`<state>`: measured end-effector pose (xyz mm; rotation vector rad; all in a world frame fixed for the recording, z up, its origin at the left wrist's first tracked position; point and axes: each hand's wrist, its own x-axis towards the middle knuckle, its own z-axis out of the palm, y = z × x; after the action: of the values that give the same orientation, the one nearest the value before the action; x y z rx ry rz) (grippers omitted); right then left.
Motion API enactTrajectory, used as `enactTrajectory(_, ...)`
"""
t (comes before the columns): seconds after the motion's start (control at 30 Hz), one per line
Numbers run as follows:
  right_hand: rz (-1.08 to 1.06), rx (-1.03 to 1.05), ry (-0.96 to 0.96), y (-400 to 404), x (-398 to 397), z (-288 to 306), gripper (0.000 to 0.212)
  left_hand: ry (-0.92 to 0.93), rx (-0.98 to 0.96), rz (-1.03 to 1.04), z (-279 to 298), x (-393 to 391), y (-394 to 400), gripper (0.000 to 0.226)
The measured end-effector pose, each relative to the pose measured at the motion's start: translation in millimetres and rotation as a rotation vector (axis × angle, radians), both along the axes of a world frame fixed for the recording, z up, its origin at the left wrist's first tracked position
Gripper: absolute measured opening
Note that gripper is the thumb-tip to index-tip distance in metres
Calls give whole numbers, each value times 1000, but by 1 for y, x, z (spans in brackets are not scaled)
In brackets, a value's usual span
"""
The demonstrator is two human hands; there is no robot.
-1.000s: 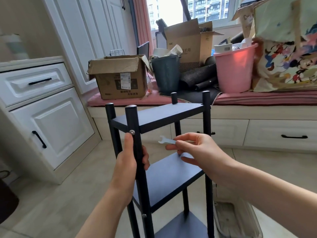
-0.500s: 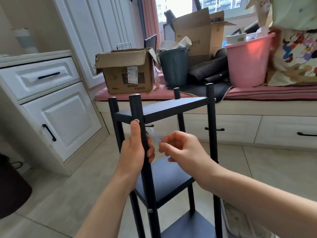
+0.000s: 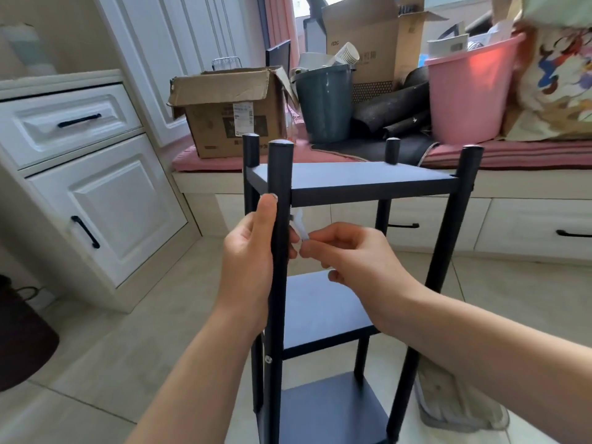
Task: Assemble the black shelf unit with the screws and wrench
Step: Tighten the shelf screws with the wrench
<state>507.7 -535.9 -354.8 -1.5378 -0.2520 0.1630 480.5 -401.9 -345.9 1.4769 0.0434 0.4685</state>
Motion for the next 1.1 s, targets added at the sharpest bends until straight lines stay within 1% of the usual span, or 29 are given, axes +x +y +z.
enactTrajectory(0.1,-57,21,-21,-1,3,0,6,-2,-22,-15,1,1,-3,49)
enactTrajectory(0.2,-85,36,-58,-2,4,-1,6,1,-40,-15,3,1,-5,39)
enactTrajectory(0.4,-78,49,-32,2,5,-1,4,7,-31,-40,3,0,-6,41)
enactTrajectory(0.67,-115,118,-70,11,11,3,4,-4,-27,-35,1,2,-7,46)
enactTrajectory(0.8,-121,134,-110,12,12,0,6,-53,-32,8,0,3,-6,50)
enactTrajectory(0.87,-111,166,-117,12,12,-1,7,-98,-26,65,-2,2,-6,44)
enactTrajectory(0.93,-103,187,-117,13,11,-2,8,-157,22,114,-3,1,-7,36)
enactTrajectory(1.03,-110,192,-131,13,11,-4,10,-215,122,126,-2,1,-9,36)
enactTrajectory(1.1,-113,191,-131,14,11,-4,11,-218,121,113,-1,2,-10,32)
